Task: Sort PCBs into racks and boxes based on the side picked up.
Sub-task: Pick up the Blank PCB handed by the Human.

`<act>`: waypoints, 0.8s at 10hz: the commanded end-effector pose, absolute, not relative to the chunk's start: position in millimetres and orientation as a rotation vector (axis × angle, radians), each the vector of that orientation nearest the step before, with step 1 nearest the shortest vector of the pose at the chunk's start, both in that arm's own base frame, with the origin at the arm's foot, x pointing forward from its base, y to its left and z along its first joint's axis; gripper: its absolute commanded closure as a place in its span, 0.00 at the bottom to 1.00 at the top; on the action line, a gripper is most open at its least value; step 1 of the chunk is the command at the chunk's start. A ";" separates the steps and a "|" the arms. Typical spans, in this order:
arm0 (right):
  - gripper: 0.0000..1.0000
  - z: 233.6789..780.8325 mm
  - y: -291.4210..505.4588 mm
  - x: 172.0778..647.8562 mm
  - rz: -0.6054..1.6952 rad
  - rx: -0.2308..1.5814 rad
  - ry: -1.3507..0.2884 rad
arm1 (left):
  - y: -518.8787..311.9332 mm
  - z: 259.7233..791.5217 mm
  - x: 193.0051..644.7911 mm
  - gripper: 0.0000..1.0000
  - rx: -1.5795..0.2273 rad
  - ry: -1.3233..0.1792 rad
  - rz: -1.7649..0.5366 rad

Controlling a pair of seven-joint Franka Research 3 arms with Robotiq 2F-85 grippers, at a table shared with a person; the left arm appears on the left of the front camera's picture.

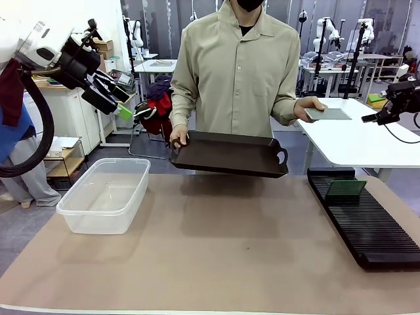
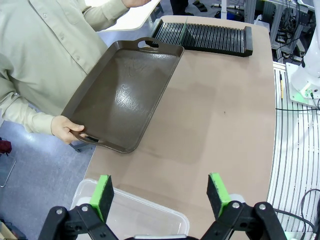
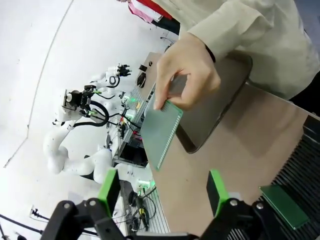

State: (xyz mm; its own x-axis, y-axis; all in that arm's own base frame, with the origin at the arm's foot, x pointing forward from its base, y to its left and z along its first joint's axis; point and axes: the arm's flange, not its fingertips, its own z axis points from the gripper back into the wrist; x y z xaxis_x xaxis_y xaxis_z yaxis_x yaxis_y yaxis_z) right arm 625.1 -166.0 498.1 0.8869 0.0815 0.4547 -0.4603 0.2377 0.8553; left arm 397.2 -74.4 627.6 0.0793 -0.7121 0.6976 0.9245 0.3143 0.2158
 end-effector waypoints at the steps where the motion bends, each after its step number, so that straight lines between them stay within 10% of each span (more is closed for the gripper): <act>1: 0.07 497.3 -163.4 626.4 0.383 1.289 -0.347 | -73.5 625.1 397.5 0.00 -0.333 -0.829 -1.264; 8: 0.07 462.2 -131.4 671.1 0.235 1.465 -0.189 | -73.5 625.1 397.5 0.00 -0.333 -0.829 -1.264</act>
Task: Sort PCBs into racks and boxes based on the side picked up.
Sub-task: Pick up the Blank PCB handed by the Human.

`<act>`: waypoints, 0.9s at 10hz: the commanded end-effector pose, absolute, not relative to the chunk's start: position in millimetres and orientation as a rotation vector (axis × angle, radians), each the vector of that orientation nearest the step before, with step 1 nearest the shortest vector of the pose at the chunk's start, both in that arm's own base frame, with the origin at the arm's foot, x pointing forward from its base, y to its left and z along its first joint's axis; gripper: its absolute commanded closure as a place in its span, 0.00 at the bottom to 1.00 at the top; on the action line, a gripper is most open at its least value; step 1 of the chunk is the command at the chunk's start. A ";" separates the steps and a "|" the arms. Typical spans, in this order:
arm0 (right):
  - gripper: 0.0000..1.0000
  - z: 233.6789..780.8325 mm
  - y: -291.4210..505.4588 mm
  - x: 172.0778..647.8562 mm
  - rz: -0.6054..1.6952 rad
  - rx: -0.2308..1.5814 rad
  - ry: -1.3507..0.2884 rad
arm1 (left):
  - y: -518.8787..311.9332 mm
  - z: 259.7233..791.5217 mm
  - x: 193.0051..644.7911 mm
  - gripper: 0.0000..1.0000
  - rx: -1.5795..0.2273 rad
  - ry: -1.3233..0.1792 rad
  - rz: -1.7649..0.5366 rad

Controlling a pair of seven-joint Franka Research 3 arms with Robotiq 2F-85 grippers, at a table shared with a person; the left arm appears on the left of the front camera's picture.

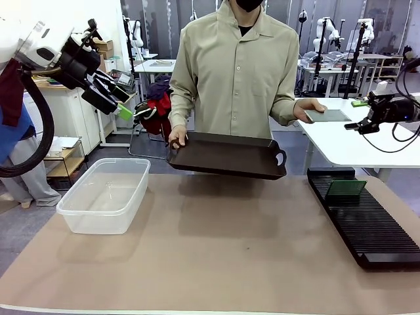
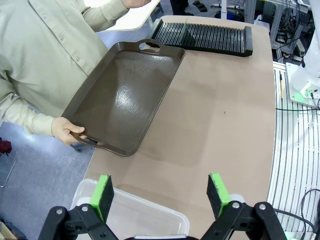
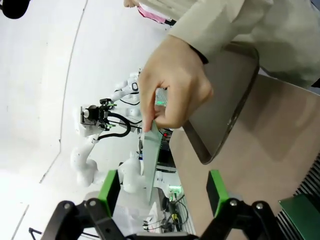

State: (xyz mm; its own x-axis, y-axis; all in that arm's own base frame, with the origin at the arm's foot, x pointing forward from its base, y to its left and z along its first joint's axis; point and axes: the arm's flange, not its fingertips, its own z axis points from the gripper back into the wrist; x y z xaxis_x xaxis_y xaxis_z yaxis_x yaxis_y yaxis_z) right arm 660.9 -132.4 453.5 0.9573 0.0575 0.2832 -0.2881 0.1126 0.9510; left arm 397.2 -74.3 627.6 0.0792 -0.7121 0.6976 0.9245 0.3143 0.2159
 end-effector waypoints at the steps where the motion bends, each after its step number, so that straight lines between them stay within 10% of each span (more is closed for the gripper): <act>1: 0.07 459.9 -125.8 676.1 0.246 1.492 -0.159 | -73.5 625.1 397.5 0.00 -0.333 -0.829 -1.264; 6: 0.07 449.6 -102.0 694.3 0.325 1.579 -0.095 | -73.5 625.1 397.5 0.00 -0.333 -0.829 -1.264; 7: 0.66 451.1 -101.5 694.8 0.371 1.611 -0.102 | -73.5 625.1 397.5 0.00 -0.333 -0.829 -1.264; 8: 0.66 451.8 -101.2 694.9 0.381 1.626 -0.076 | -73.5 625.1 397.5 0.00 -0.333 -0.829 -1.264; 9: 1.00 451.4 -100.9 694.6 0.372 1.623 -0.083 | -73.5 625.1 397.5 0.00 -0.333 -0.829 -1.264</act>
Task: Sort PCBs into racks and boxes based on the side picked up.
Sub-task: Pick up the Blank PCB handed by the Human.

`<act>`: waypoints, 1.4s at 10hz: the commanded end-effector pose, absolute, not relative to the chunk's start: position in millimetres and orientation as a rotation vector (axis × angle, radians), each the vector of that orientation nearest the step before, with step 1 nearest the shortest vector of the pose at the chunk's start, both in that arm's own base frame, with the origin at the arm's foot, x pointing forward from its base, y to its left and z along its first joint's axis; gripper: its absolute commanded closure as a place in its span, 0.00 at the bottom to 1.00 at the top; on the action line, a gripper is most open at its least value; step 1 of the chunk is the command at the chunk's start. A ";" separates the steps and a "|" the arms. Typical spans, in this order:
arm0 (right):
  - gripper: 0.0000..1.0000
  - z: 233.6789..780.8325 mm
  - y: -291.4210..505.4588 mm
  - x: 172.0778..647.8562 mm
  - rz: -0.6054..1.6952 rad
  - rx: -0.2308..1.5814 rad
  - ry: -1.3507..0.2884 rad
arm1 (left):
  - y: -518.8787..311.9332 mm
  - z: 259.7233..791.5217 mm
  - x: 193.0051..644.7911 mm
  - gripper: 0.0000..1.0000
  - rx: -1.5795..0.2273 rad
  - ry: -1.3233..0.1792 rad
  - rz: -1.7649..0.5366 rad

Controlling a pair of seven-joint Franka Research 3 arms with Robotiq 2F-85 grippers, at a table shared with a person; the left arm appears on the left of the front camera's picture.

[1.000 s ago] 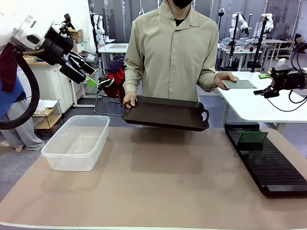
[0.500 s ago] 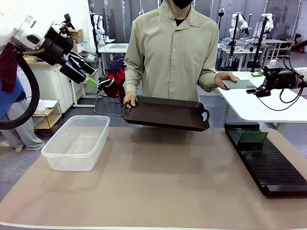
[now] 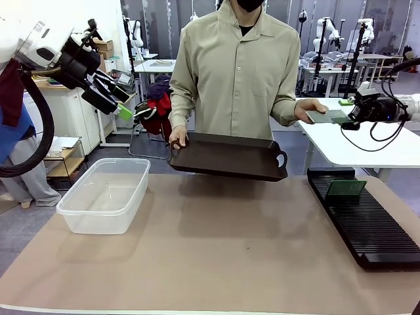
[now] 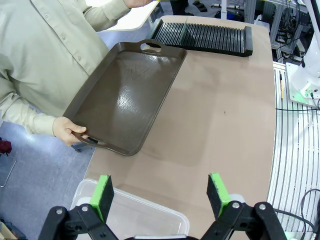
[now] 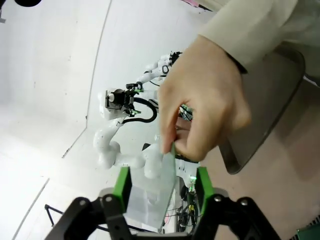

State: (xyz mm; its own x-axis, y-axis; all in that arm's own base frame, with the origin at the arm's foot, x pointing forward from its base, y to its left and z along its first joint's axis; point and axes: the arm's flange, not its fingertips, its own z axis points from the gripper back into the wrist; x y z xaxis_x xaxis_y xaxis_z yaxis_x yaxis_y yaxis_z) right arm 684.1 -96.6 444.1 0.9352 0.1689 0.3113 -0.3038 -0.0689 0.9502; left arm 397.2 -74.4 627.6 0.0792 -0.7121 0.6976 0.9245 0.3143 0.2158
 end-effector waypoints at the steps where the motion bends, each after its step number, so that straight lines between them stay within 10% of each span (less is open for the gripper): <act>1: 0.71 451.6 -101.3 694.1 0.372 1.618 -0.078 | -73.5 625.1 397.5 0.00 -0.333 -0.829 -1.264; 2: 1.00 452.6 -102.6 692.8 0.373 1.612 -0.070 | -73.5 625.1 397.5 0.00 -0.333 -0.829 -1.264; 14: 1.00 455.0 -101.0 681.1 0.383 1.542 -0.067 | -73.5 625.1 397.5 0.00 -0.333 -0.829 -1.264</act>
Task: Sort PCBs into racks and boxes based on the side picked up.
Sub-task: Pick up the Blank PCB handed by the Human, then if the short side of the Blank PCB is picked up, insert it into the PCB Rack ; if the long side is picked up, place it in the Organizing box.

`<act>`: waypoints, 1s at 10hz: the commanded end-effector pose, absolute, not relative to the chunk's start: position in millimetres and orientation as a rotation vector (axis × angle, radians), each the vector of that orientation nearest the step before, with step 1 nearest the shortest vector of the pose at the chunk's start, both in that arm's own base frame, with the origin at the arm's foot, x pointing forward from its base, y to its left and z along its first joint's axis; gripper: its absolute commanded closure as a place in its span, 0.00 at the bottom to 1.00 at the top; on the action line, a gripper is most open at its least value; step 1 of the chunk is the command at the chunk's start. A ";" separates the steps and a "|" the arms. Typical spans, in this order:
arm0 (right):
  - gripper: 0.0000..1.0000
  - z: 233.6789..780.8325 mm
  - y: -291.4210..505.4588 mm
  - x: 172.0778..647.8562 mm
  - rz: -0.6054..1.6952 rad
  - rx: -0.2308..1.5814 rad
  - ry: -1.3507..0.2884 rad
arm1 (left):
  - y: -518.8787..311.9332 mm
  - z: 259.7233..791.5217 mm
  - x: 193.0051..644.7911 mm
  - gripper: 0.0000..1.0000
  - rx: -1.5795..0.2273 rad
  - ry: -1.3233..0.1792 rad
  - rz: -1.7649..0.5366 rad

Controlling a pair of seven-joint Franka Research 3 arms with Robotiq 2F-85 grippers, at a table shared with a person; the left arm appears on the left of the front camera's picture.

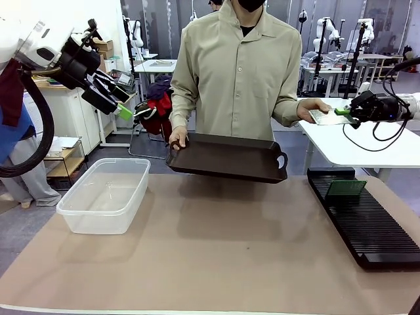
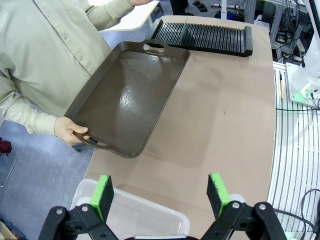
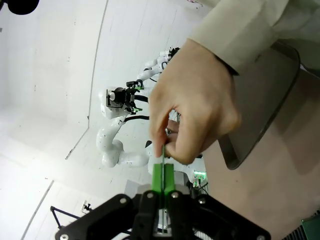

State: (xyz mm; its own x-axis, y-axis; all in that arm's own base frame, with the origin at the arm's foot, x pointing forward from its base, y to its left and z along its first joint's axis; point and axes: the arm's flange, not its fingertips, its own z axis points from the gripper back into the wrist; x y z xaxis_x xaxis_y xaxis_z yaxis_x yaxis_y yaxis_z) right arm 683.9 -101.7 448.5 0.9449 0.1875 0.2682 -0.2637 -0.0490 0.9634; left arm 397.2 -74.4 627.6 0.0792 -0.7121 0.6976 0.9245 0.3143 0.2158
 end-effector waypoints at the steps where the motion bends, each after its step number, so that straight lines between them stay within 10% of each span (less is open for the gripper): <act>1: 1.00 459.9 -100.2 679.1 0.379 1.512 -0.098 | -73.5 625.1 397.5 0.00 -0.333 -0.829 -1.264; 10: 1.00 448.5 -101.7 683.9 0.366 1.578 -0.060 | -73.5 625.1 397.5 0.00 -0.333 -0.829 -1.264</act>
